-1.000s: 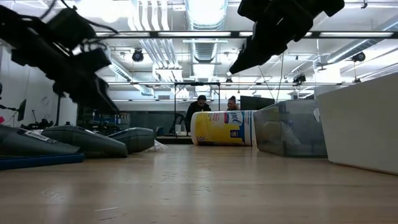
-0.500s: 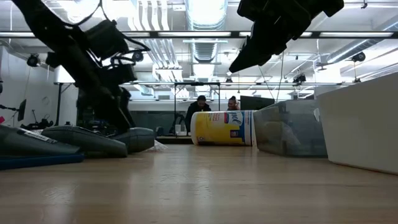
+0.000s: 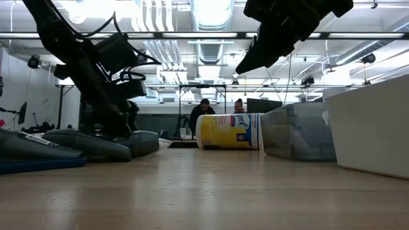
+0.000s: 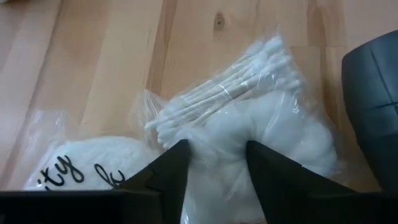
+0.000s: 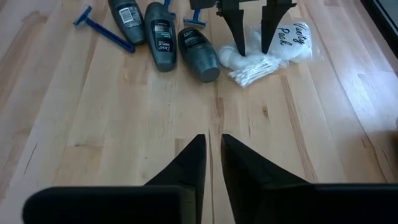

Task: Pick & Place Travel size toiletries
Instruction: Put the right cotton pack into the top black bin

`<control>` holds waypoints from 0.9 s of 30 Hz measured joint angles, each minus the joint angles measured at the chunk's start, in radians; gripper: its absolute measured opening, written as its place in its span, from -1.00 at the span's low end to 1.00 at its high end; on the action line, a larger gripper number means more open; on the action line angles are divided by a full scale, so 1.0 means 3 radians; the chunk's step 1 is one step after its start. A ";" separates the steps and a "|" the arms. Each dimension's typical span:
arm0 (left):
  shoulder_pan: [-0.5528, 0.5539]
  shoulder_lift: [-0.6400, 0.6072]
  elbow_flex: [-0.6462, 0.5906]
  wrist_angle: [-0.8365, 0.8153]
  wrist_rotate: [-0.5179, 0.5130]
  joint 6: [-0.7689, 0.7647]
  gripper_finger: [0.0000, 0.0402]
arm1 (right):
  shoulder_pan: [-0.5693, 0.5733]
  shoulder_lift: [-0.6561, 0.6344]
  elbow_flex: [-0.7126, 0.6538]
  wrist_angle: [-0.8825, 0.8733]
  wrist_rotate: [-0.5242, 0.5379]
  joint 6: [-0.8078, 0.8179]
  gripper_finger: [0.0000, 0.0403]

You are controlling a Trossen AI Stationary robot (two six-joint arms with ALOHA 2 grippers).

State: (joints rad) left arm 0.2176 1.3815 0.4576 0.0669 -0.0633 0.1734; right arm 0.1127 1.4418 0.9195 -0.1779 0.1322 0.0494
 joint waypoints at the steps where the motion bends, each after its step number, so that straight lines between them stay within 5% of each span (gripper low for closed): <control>1: -0.0003 0.0000 0.0000 0.0001 0.0001 -0.0002 -0.25 | 0.0000 0.0000 0.0000 0.0002 0.0000 0.0001 -0.79; 11: -0.0001 -0.0038 -0.0013 0.0115 -0.0004 -0.0158 -0.94 | 0.0000 0.0000 0.0000 0.0135 -0.0002 0.0091 -0.76; 27: -0.0143 -0.0039 -0.0013 0.1197 -0.0019 -0.0142 -0.97 | -0.0108 0.0445 0.0003 0.0960 0.0000 0.0187 -0.47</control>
State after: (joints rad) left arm 0.1748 1.3697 0.4537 0.4259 -0.0689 0.1307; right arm 0.0803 1.5752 0.9203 0.1100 0.1323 0.1055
